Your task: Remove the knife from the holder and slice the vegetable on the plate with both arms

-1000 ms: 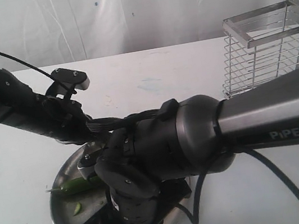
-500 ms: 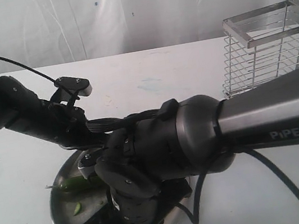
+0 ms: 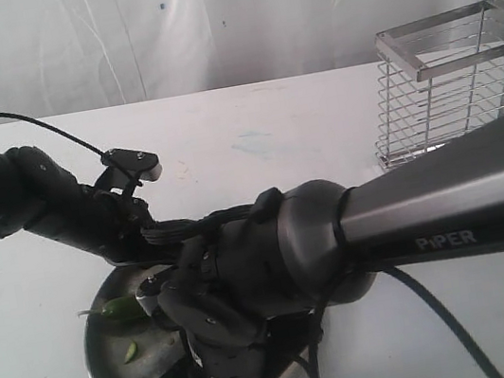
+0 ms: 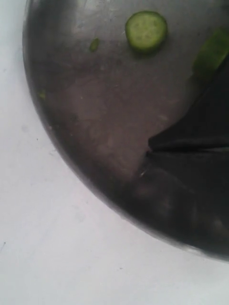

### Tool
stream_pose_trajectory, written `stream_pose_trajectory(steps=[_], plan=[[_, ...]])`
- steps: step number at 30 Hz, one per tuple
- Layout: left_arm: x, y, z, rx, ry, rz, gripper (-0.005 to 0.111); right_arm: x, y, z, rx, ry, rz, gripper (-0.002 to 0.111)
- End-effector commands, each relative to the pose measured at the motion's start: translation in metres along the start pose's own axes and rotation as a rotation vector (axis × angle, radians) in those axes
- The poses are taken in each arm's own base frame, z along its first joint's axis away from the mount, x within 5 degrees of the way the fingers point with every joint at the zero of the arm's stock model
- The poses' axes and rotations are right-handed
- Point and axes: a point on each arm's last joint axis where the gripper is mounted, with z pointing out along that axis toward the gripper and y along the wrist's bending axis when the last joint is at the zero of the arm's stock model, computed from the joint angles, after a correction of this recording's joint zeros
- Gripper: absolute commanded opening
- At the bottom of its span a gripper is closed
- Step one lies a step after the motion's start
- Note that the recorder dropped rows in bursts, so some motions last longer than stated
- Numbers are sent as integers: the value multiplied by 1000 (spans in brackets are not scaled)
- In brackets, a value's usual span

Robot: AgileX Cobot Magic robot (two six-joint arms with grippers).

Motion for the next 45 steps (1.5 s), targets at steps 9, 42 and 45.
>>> stream_pose_trajectory(steps=[9,42,45], plan=[[10,-2,9,33,59,-3,0,0,-7,7,39,43,-199,0],[3,-16,-18,107,-14,-68,0,-2,-20,21,75,112,-266,0],[5,-16,-15,113,0,-71,0,-2,-20,21,75,112,-266,0]])
